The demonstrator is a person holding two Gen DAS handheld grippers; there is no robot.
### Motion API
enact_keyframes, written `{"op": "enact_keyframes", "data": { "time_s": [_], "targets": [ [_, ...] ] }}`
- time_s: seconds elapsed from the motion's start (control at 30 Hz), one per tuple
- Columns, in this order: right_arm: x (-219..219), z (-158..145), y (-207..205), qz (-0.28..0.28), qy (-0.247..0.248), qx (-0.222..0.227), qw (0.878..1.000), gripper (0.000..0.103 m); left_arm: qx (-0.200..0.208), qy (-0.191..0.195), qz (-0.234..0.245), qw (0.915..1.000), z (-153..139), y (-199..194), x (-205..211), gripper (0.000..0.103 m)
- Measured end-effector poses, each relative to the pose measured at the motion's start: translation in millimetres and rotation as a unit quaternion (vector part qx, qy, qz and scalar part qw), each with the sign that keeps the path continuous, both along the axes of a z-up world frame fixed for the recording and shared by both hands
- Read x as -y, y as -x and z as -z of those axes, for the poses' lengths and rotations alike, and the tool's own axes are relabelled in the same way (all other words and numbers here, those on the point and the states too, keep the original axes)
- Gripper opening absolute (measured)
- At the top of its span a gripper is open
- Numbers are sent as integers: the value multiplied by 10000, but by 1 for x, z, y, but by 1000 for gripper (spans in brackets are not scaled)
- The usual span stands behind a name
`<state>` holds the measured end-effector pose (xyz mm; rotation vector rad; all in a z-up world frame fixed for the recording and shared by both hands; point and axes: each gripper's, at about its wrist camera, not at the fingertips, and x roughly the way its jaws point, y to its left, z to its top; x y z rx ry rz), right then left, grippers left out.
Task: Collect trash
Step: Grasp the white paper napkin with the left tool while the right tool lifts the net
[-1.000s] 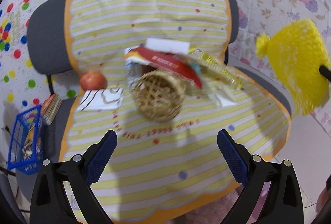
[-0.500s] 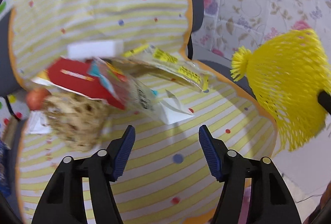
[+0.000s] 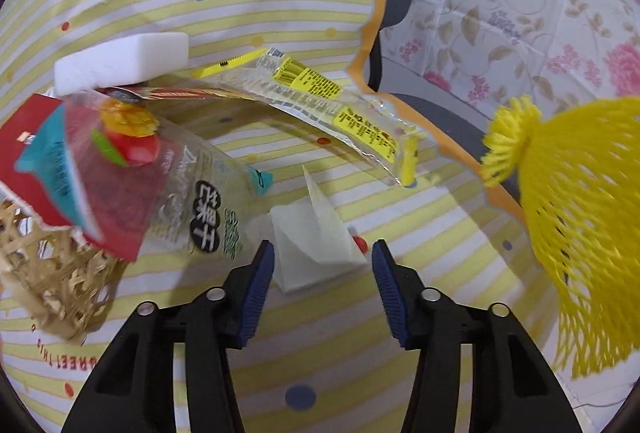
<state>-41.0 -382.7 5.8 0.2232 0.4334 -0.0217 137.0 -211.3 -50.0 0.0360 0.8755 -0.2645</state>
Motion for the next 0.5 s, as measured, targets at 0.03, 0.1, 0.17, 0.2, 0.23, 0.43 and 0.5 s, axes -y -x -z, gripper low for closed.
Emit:
{"op": "enact_keyframes", "data": {
  "time_s": [0.03, 0.1, 0.17, 0.2, 0.23, 0.43, 0.5],
  "targets": [
    [0, 0, 0, 5, -9, -16, 10000, 14, -42, -5, -6, 10000, 2, -2, 0, 41],
    [0, 1, 1, 14, -18, -46, 10000, 14, -137, 41, 13, 9999, 5, -6, 0, 26],
    [1, 0, 3, 22, -31, -56, 10000, 14, -32, 231, 158, 9996, -1, 2, -2, 5],
    [1, -1, 5, 30, -32, -50, 10000, 14, 87, 297, 263, 9992, -7, 10, -2, 3],
    [2, -3, 9, 52, -24, -38, 10000, 14, 249, 374, 398, 9982, -15, 22, -3, 2],
    [5, -10, 29, 71, -177, -63, 9998, 14, 1026, 597, 1154, 9862, -55, 104, -16, 2],
    [1, -13, 38, 121, -107, -63, 9998, 14, 1208, 529, 1276, 9830, -63, 129, -21, 2]
  ]
}}
